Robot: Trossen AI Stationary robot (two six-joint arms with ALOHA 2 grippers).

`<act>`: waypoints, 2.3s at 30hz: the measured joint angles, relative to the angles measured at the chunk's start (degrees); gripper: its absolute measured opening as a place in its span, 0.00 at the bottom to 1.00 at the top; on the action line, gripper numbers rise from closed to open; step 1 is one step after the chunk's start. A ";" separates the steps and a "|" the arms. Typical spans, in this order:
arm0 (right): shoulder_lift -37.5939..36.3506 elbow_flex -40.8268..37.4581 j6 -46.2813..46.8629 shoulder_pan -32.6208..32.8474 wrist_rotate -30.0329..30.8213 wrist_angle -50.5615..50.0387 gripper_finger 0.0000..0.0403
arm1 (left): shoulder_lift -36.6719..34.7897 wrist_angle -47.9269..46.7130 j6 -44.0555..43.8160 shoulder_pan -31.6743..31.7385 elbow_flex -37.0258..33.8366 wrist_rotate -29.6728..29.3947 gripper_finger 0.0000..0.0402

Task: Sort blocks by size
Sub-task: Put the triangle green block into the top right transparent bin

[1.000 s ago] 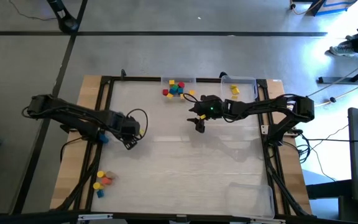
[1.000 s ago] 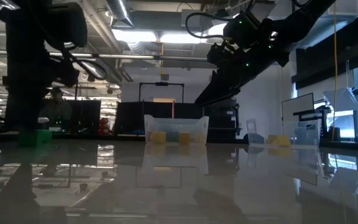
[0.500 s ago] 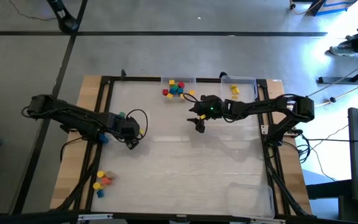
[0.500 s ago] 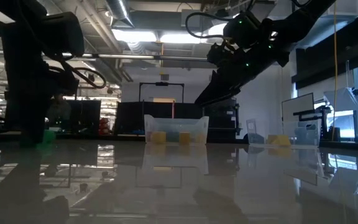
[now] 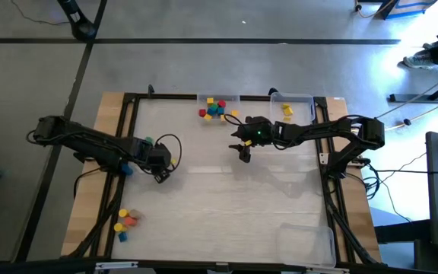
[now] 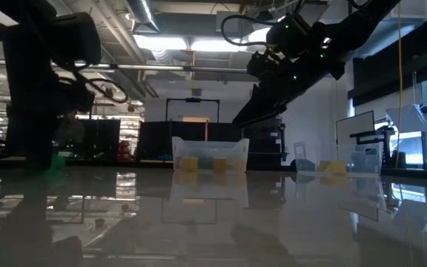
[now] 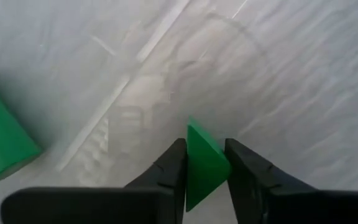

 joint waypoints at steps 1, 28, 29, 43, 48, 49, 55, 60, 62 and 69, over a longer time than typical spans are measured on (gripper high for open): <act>0.00 0.00 -0.01 0.00 0.00 -0.03 0.59 | 0.00 0.00 0.25 0.00 0.51 0.02 0.20; 0.15 0.74 1.57 6.74 -12.33 20.12 0.59 | -9.10 29.82 31.79 -3.48 7.87 -8.24 0.22; 0.36 0.82 0.09 7.53 -11.23 21.59 0.59 | -8.85 31.57 32.54 -3.48 7.87 -8.17 0.22; 0.90 2.17 -31.99 17.10 7.86 31.39 0.59 | -3.21 52.80 32.39 -3.41 7.87 -8.16 0.23; 0.90 3.73 -39.90 19.64 11.71 31.36 0.59 | -3.17 56.05 30.37 -3.43 7.87 -8.15 0.23; 0.90 4.08 -41.24 20.00 11.76 31.46 0.59 | -3.15 56.53 29.98 -3.43 7.87 -7.95 0.23; 4.01 6.75 -48.24 20.66 12.33 31.65 0.59 | -3.15 59.30 28.26 -3.62 7.87 -5.02 0.23; 7.47 10.40 -50.03 20.64 12.80 32.89 0.59 | -3.17 60.76 27.79 -4.08 7.87 -3.64 0.23; 8.82 12.14 -51.30 20.66 13.70 33.04 0.59 | -3.17 60.79 27.62 -4.14 7.84 -3.55 0.23; 10.03 15.15 -55.33 20.60 18.14 32.28 0.59 | -3.19 61.23 25.64 -4.67 7.84 -3.62 0.23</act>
